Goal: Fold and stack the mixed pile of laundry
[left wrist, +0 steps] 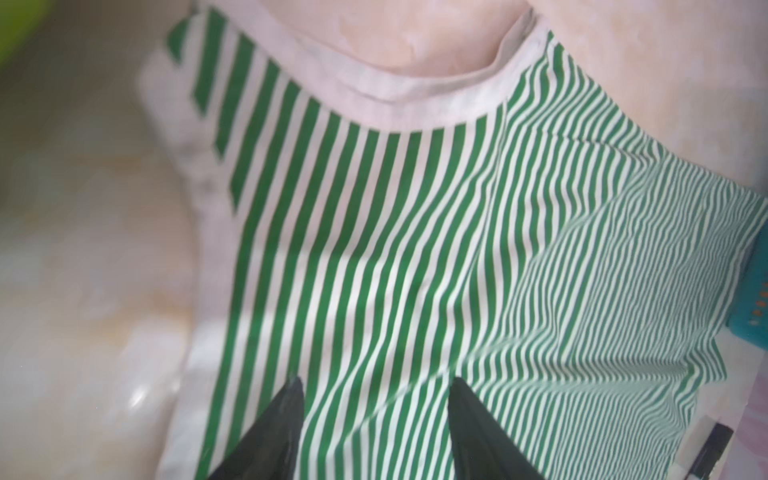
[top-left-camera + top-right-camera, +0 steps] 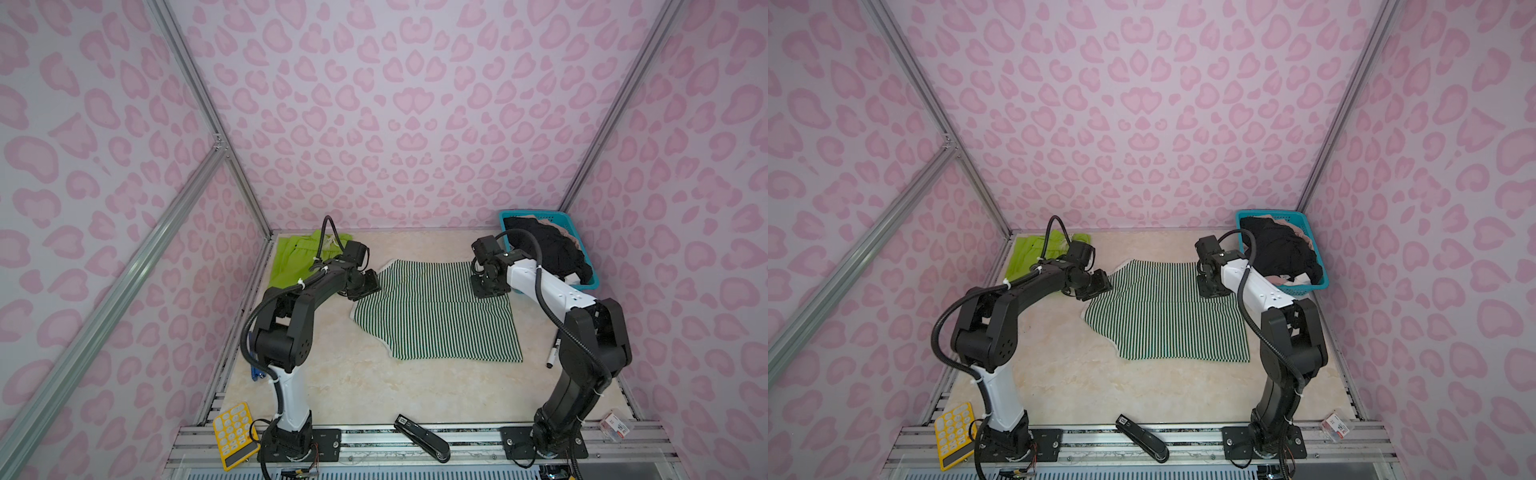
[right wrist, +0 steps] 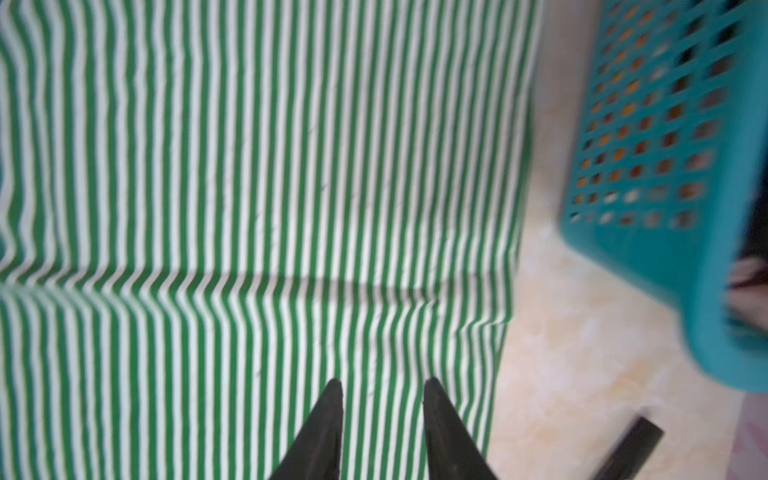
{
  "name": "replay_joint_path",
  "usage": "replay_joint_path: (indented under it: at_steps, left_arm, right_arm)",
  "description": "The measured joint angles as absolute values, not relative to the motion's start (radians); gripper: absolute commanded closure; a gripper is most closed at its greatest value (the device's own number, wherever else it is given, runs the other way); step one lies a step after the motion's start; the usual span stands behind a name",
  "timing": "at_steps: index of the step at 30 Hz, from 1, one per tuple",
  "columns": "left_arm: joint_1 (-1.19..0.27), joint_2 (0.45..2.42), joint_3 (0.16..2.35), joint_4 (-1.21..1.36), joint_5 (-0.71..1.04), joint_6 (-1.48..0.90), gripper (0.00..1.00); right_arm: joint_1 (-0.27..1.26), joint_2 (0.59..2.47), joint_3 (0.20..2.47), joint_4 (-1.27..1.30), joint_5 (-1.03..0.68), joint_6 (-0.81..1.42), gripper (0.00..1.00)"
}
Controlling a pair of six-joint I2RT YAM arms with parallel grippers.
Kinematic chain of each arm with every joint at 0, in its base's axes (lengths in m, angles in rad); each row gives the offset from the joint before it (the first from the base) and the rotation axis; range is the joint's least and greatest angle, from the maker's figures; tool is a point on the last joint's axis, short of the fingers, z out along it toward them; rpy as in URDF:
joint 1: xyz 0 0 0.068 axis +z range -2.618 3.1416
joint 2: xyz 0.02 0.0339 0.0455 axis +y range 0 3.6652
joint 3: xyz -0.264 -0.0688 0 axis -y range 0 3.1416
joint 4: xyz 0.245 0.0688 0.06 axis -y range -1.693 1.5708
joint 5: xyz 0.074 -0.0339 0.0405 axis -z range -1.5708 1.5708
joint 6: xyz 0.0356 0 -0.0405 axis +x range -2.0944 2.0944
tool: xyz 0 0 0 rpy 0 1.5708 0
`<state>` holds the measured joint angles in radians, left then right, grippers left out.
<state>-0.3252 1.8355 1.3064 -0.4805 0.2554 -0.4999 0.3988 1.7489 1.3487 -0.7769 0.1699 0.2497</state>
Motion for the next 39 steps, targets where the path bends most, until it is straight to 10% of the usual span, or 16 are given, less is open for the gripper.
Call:
replay_joint_path:
  at_steps: [5,16,27,34,39]
  left_arm:
    - [-0.294,1.525,1.093,-0.473,0.189,-0.476,0.42]
    - [-0.262,1.685,0.971,-0.415,0.207,-0.425,0.42]
    - [-0.262,1.694,0.974,-0.366,0.349,-0.411,0.83]
    - [-0.262,1.555,1.113,-0.605,0.338,-0.426,0.80]
    - [-0.262,1.543,1.196,-0.770,0.328,-0.426,0.54]
  right_arm:
    - [0.461,1.658,1.191,-0.756,0.076,0.272,0.66]
    - [0.484,1.609,1.071,-0.696,-0.012,0.332,0.67]
    - [0.466,1.679,1.060,-0.667,0.001,0.362,0.68]
    - [0.458,1.765,1.073,-0.645,0.021,0.392,0.68]
    - [0.458,1.781,1.087,-0.643,0.022,0.399,0.68]
